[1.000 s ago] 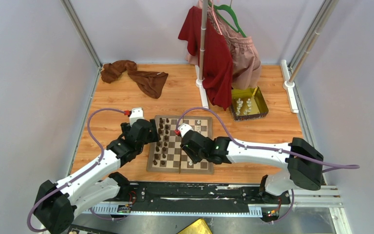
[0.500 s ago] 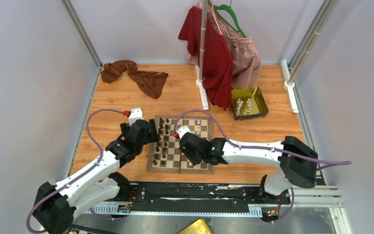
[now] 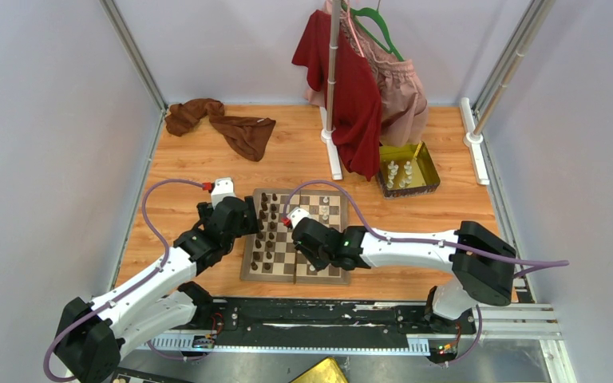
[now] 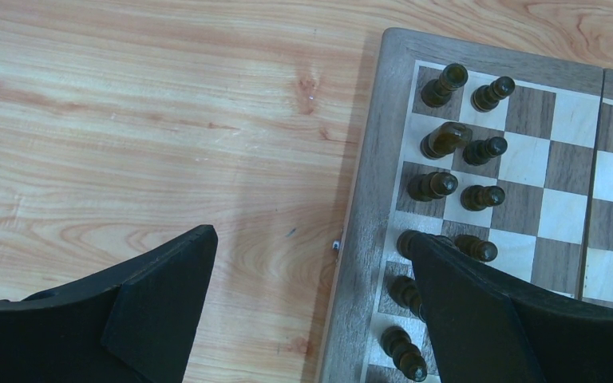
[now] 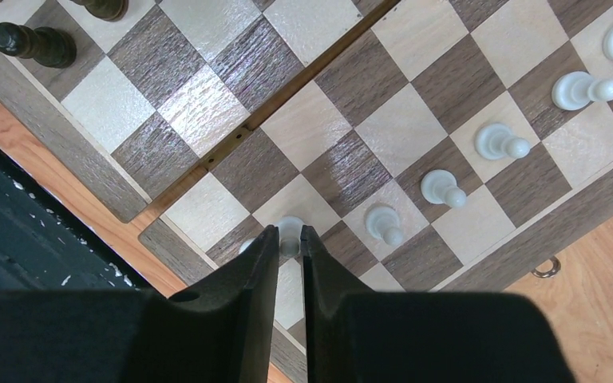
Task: Set up the chess pieces on the board
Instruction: Pick up the chess piece from the storage box, then place the chess piece on the chessboard, then pick up the chess piece from the storage box, then place the chess piece on the chessboard, then pick up the chess piece from the storage box.
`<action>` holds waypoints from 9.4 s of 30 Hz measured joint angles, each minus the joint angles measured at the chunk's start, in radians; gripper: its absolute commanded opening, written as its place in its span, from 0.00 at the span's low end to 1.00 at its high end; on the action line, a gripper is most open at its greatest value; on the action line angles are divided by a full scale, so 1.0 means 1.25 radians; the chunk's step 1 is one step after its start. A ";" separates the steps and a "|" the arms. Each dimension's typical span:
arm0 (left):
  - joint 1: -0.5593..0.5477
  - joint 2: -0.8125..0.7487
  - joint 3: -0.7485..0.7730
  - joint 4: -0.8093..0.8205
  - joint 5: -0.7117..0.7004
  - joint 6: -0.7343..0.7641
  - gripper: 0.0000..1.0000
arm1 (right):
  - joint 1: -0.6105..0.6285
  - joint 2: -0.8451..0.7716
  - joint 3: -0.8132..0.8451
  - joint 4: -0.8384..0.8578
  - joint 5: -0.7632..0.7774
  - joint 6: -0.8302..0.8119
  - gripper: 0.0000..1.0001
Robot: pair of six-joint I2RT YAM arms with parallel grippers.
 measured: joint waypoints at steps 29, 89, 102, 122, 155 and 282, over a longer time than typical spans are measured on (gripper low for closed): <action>0.000 0.000 0.000 0.000 0.000 -0.001 1.00 | 0.000 -0.078 -0.008 -0.017 0.044 0.004 0.00; 0.000 0.035 -0.003 0.013 0.005 -0.007 1.00 | -0.018 -0.078 -0.068 -0.007 0.022 0.006 0.28; 0.000 0.030 -0.003 0.013 0.006 -0.010 1.00 | -0.018 -0.106 -0.068 -0.011 0.023 0.006 0.29; 0.000 0.028 -0.003 0.013 0.007 -0.012 1.00 | 0.024 -0.133 -0.052 -0.025 -0.036 -0.024 0.31; 0.000 -0.096 -0.003 -0.046 -0.040 -0.012 1.00 | 0.025 -0.032 -0.016 -0.008 -0.086 -0.048 0.22; 0.000 -0.133 -0.017 -0.082 -0.093 -0.043 1.00 | -0.217 -0.356 -0.057 -0.106 0.132 -0.034 0.55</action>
